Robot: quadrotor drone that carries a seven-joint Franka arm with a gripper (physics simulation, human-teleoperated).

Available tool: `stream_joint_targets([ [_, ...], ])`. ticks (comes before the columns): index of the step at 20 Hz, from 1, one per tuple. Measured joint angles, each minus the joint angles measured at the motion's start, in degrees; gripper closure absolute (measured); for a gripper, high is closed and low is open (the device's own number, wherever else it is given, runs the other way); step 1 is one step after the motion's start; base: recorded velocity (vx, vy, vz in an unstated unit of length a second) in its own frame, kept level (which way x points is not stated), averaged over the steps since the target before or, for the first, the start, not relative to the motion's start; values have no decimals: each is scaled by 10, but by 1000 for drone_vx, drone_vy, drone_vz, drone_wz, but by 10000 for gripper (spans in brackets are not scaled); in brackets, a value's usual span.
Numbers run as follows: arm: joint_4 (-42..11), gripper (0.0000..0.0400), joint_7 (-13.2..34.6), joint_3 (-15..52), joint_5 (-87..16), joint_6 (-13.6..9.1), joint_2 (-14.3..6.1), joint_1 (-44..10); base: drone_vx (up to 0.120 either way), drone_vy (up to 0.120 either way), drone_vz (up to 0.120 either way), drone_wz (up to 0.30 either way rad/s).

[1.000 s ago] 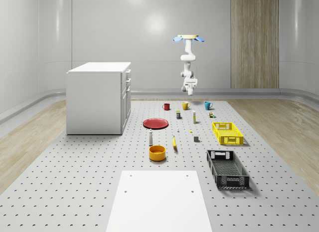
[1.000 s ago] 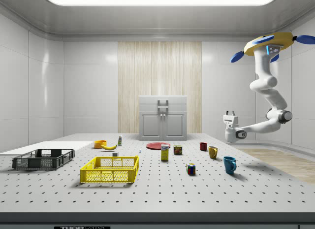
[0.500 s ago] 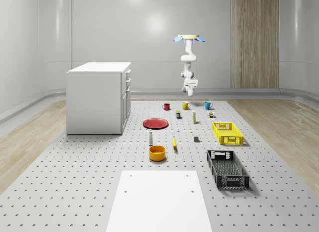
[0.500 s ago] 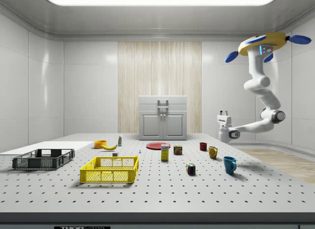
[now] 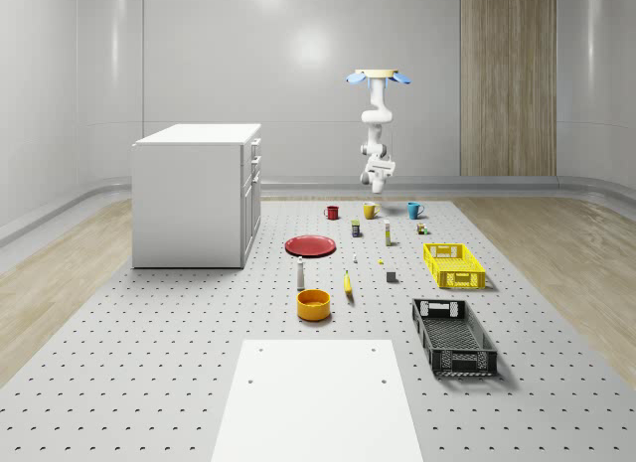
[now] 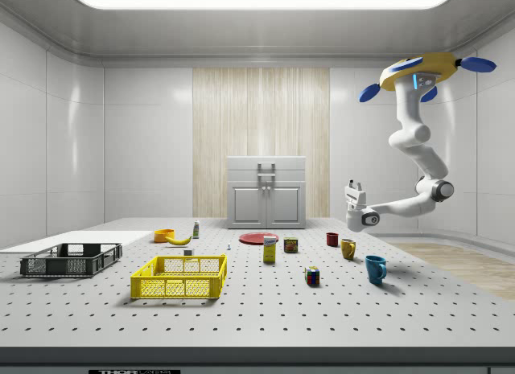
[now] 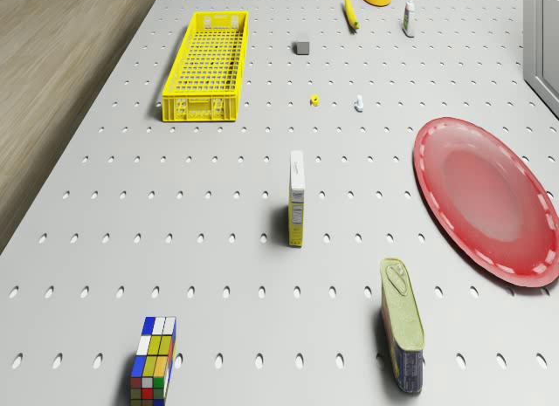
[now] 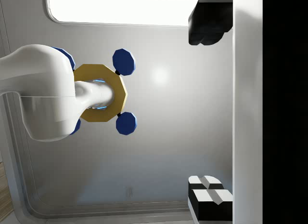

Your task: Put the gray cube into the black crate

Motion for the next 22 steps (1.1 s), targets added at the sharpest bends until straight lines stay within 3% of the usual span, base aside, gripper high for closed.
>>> stream_joint_targets([
  [5,-16,0,13,66,-94,4,-5,-21,120,0,0,0],
  [9,-62,0,37,166,-241,12,-16,-55,120,0,0,0],
  [12,-139,0,72,270,-405,19,-33,-96,120,0,0,0],
  [15,-248,0,130,380,-599,19,-57,-155,120,0,0,0],
  [19,-379,0,231,498,-833,-14,-90,-268,120,0,0,0],
  [22,-432,0,300,558,-947,-55,-112,-360,120,0,-13,0],
])
